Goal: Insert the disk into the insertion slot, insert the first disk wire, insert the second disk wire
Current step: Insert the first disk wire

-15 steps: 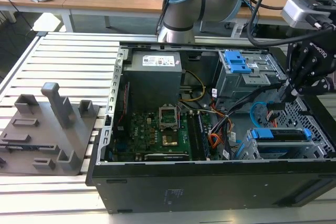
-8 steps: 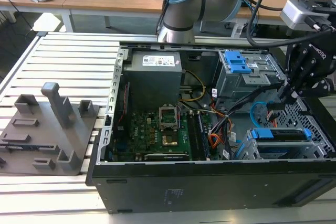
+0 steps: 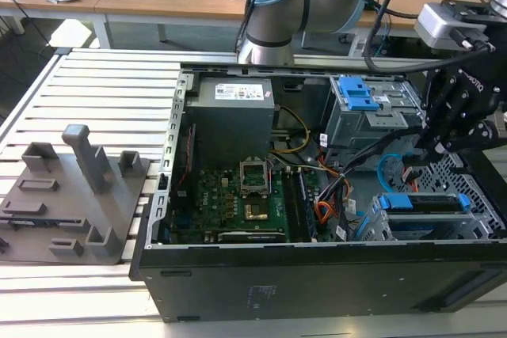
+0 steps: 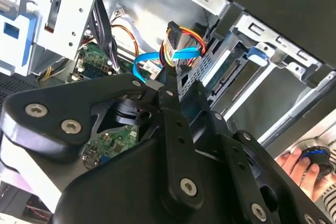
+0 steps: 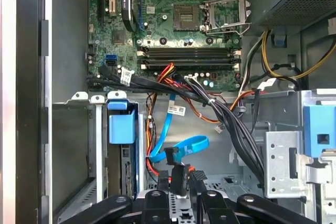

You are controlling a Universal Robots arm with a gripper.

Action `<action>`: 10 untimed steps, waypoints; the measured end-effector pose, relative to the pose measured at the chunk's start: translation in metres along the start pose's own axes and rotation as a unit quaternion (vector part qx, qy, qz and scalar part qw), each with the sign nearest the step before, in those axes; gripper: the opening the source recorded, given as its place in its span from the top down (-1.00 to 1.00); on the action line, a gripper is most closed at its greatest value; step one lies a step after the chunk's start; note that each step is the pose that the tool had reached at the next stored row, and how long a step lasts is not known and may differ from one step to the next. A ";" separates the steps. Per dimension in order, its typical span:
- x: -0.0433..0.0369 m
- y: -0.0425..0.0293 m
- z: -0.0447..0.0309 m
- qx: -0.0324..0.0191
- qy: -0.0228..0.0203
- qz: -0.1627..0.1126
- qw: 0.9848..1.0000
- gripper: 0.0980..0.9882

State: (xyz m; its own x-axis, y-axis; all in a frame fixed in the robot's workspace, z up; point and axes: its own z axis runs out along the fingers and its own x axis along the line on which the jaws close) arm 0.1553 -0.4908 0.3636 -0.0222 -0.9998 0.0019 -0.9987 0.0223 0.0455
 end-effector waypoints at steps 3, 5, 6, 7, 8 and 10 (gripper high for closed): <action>-0.0018 -0.0002 0.0058 0.000 0.002 0.000 1.000 0.54; -0.0033 -0.0003 0.0093 0.000 0.003 0.000 1.000 0.54; -0.0035 -0.0004 0.0105 0.000 0.005 0.001 1.000 0.54; -0.0035 -0.0005 0.0119 0.000 0.009 0.001 1.000 0.54; -0.0035 -0.0005 0.0120 0.000 0.010 0.001 1.000 0.54; -0.0035 -0.0005 0.0120 0.000 0.011 0.001 1.000 0.54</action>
State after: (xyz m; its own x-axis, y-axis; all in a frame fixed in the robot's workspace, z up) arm 0.1553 -0.4873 0.3516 -0.0228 -0.9995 0.0233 -0.9987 0.0239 0.0451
